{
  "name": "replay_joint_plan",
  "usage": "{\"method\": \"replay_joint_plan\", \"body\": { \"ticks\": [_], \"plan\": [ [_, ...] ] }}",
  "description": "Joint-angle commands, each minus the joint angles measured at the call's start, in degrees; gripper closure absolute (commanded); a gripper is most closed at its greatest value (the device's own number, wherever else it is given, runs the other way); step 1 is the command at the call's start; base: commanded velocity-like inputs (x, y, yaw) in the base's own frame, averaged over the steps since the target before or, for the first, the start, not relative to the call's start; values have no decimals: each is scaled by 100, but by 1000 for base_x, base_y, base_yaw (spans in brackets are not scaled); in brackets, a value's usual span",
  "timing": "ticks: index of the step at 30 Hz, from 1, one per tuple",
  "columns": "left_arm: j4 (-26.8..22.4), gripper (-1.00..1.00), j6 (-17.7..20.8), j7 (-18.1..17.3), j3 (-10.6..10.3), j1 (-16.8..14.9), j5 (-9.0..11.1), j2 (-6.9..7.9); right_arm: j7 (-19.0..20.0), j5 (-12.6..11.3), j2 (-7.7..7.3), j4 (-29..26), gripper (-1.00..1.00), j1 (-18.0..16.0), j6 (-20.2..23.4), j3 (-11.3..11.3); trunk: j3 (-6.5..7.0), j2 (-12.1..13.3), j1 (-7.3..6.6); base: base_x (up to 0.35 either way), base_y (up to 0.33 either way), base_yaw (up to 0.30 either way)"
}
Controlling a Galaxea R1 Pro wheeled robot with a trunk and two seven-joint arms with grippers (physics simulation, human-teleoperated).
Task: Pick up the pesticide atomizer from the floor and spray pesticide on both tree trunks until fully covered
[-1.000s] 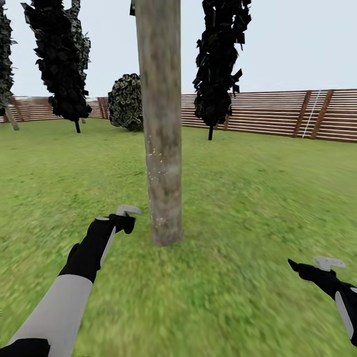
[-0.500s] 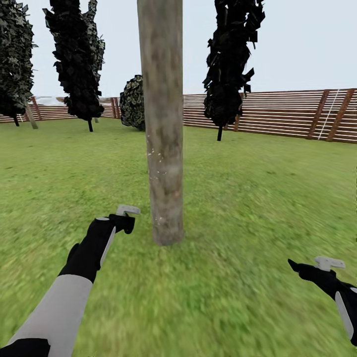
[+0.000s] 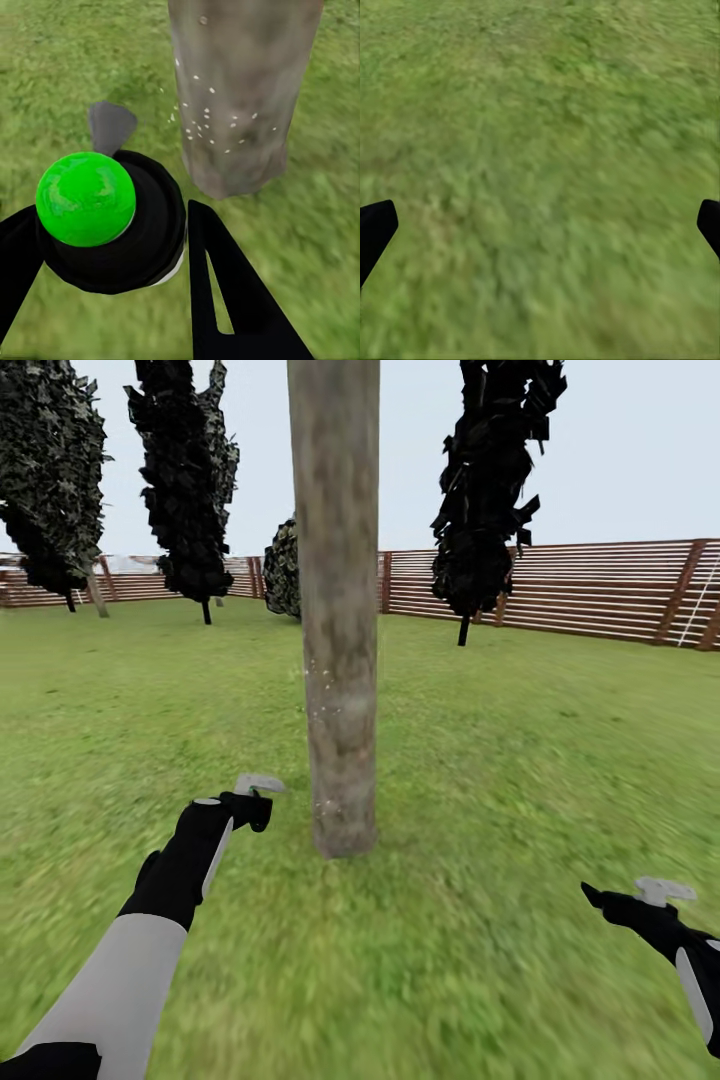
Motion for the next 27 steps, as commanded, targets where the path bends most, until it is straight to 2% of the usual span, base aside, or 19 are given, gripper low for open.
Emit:
{"method": "replay_joint_plan", "body": {
  "ticks": [1,5,12,24,27],
  "plan": [
    [0,100,0,0,0,0,0,0,-1,0,0,0,-100,-1,0,0,0,0,0,154,-281,285],
    [-7,100,0,0,0,0,-8,0,-2,1,2,0,-100,1,0,0,0,0,0,156,-284,197],
    [3,100,0,0,0,2,2,-1,3,-5,0,0,-100,-1,-3,-6,0,0,0,77,-288,4],
    [10,100,-9,0,-8,152,0,-8,6,-6,-1,0,-100,-1,-4,-9,23,0,0,0,-23,-233],
    [10,100,-9,0,-9,164,0,-9,6,-6,-4,0,-100,-2,-1,-9,24,0,0,-107,-75,-73]
  ]
}}
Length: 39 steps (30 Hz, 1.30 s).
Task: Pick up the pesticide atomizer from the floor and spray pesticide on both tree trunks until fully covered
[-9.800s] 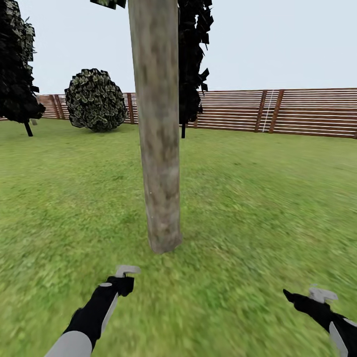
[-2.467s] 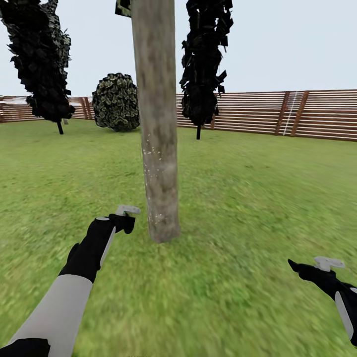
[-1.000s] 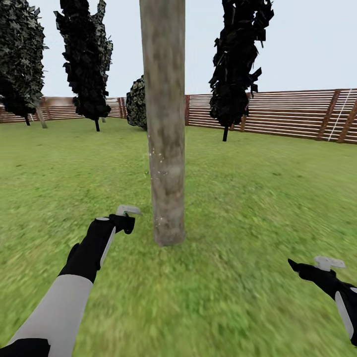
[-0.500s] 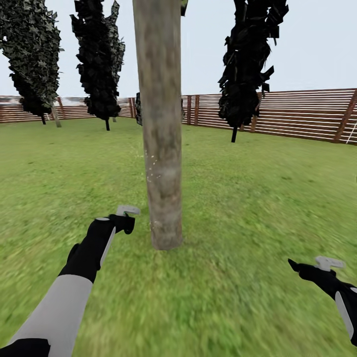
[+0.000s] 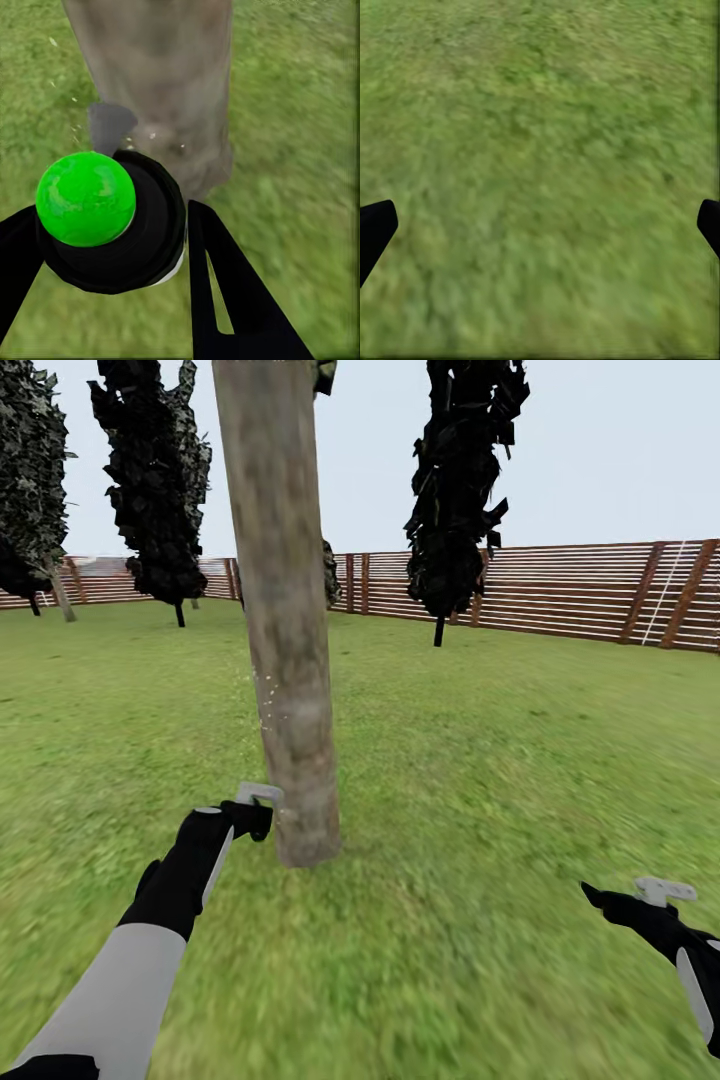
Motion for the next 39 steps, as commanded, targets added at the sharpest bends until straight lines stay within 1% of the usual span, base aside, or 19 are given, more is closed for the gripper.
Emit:
{"method": "replay_joint_plan", "body": {
  "ticks": [1,5,7,10,11,12,18,21,23,25,27,28,30,31,35,36,39],
  "plan": [
    [-16,100,5,1,0,2,-5,2,-3,0,2,0,-100,1,-4,0,0,0,0,-36,-27,-8],
    [-120,100,55,1,11,-3,-13,8,-2,0,3,0,-100,2,0,0,0,0,0,-9,-6,-2],
    [-457,100,230,1,10,-5,-16,8,-2,0,4,0,-100,1,-2,0,0,0,0,-1,-1,0],
    [-994,100,732,-3,15,-7,-16,8,-1,0,5,0,-100,2,-2,0,0,0,0,0,0,0],
    [-1275,100,1037,-6,17,-15,-17,9,-3,0,4,0,-100,2,0,0,0,0,0,0,0,0],
    [-1408,100,1182,-6,17,-23,-17,9,-2,0,3,0,-100,1,0,0,0,0,0,0,0,0],
    [-1551,100,1344,-14,17,-54,-25,7,-1,0,0,0,-100,1,0,0,0,0,0,0,0,0],
    [-1556,100,1354,-16,17,-70,-30,-52,0,-6,2,0,-100,1,-1,0,0,0,0,0,0,0],
    [-1558,100,1360,-16,17,-101,-34,-59,0,-8,3,0,-100,0,-2,0,0,0,0,0,0,0],
    [-1561,100,1369,-16,17,-261,-35,-61,0,-8,3,0,-100,1,-1,0,0,0,0,0,0,0],
    [-1569,100,1717,-16,12,-511,-41,-62,0,-9,3,0,-100,0,-1,0,0,0,0,0,0,0],
    [-1571,100,1788,-16,10,-637,-41,-66,0,-9,4,0,-100,0,-4,0,0,0,0,0,0,0],
    [-1573,100,1836,-16,9,-792,-37,-74,0,-9,3,0,-100,0,-2,-1,0,0,0,0,0,0],
    [-1573,100,1860,-16,9,-942,-36,-76,0,-9,-2,0,-100,2,-2,-5,0,0,0,0,0,0],
    [-1574,100,1875,-16,3,-1229,-31,-79,0,-9,-3,0,-100,1,0,-8,0,0,0,0,0,0],
    [-1568,100,1878,-16,1,-1372,-28,-96,0,-9,-4,2,-100,3,-2,-9,0,0,0,0,0,0],
    [-1552,100,1888,-16,0,-1589,-20,-140,0,-9,-4,4,-100,2,0,-9,0,0,0,0,0,0]
  ]
}}
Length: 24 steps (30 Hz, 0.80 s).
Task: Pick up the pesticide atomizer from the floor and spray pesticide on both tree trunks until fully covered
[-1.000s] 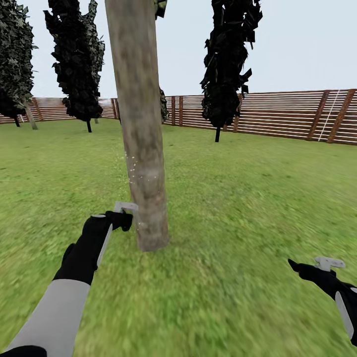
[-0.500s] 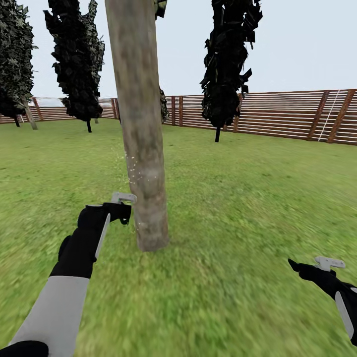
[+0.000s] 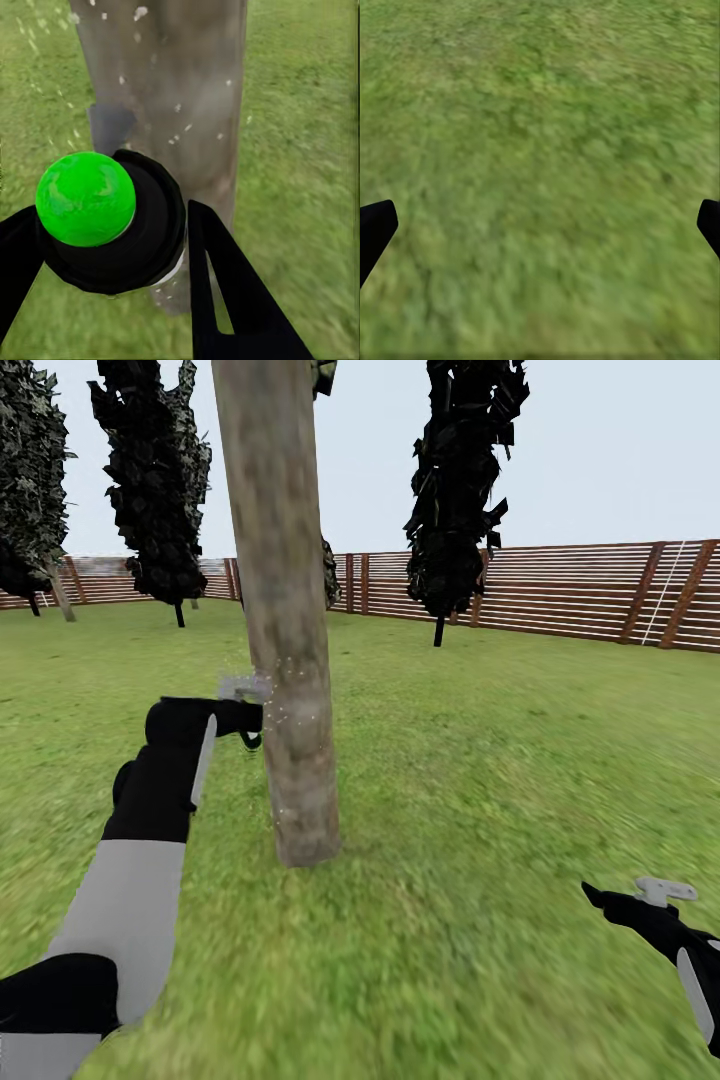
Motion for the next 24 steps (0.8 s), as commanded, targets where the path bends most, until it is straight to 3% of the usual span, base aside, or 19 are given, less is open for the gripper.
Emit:
{"method": "replay_joint_plan", "body": {
  "ticks": [1,12,24],
  "plan": [
    [9,100,4,0,0,-71,-5,-7,0,0,0,2,-100,-1,-1,0,0,0,0,0,0,0],
    [504,100,10,0,0,-971,-3,-138,0,0,0,22,-100,1,-1,0,0,0,0,0,0,0],
    [792,100,18,0,0,-1581,-8,-211,0,6,0,23,-100,-1,-4,0,0,0,0,0,0,0]
  ]
}}
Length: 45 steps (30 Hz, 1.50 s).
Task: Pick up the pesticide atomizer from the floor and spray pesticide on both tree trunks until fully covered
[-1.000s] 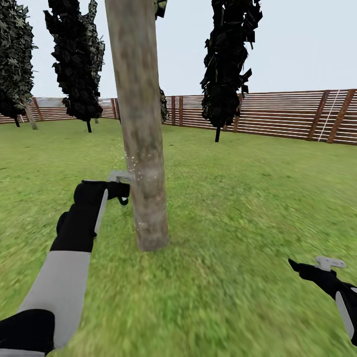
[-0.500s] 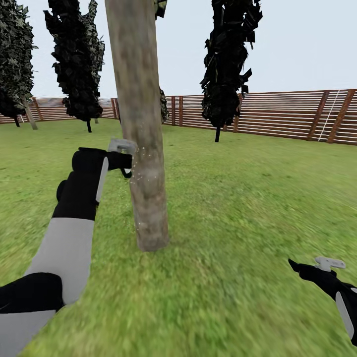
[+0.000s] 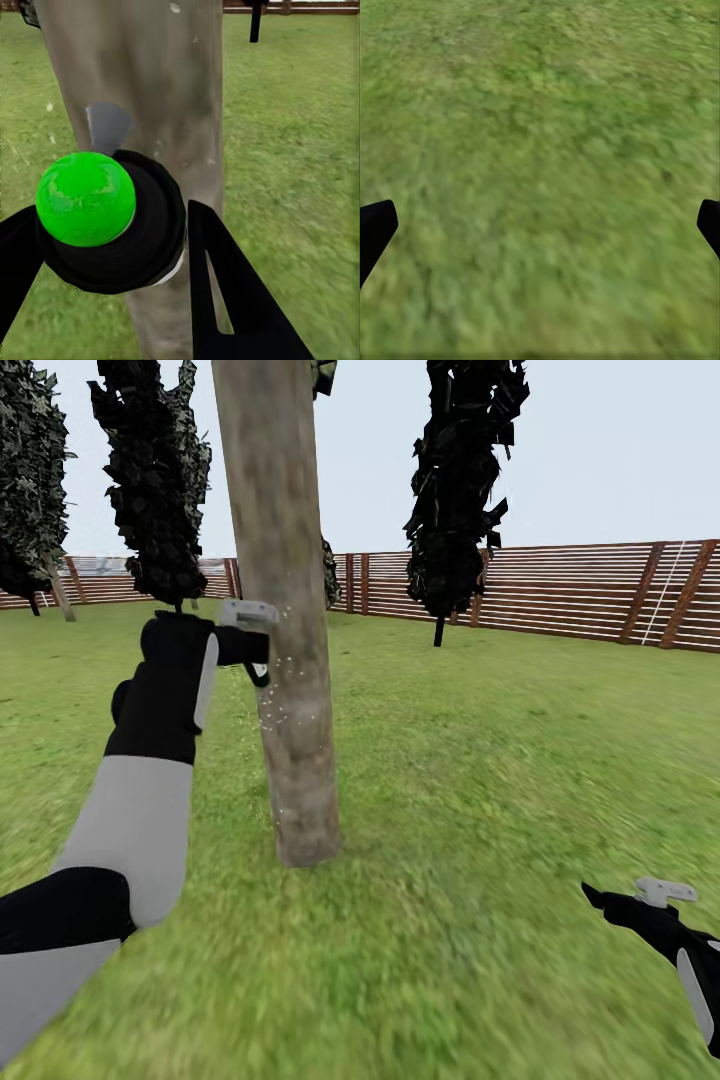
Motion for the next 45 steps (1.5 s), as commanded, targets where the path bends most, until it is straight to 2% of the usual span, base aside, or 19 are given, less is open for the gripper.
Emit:
{"method": "replay_joint_plan", "body": {
  "ticks": [1,12,16,20,27,28,32,34,40,43,45],
  "plan": [
    [2,100,1,0,0,-42,0,0,0,1,0,2,-100,-1,-1,0,0,0,0,0,0,0],
    [164,100,-6,0,-13,-65,-5,30,0,3,0,0,-100,-2,1,1,0,0,0,0,0,0],
    [296,100,-22,0,-11,307,-11,91,0,3,0,0,-100,-1,3,8,0,0,0,0,0,0],
    [446,100,-42,-6,-12,759,-22,260,0,6,0,8,-100,-1,2,13,0,0,0,0,0,0],
    [463,100,-157,-12,-9,1350,-29,294,0,11,0,9,-100,0,3,18,0,0,0,0,0,0],
    [485,100,-203,-15,-9,1445,-25,332,0,12,0,9,-100,-1,2,18,0,0,0,0,0,0],
    [815,100,-537,-17,-9,1544,-23,402,0,12,0,9,-100,-1,1,18,0,0,0,0,0,0],
    [1378,100,-1038,-19,-9,1562,-22,411,0,12,0,9,-100,-2,1,18,0,0,0,0,0,0],
    [2505,100,-2060,-18,-9,1569,-27,405,0,12,0,15,-100,-1,3,18,0,0,0,0,0,0],
    [2903,100,-2341,-22,-9,1565,-30,413,0,12,0,17,-100,-2,4,18,0,0,0,0,0,0],
    [3090,100,-2389,-25,-9,1566,-31,447,0,12,0,17,-100,-1,3,18,0,0,0,0,0,0]
  ]
}}
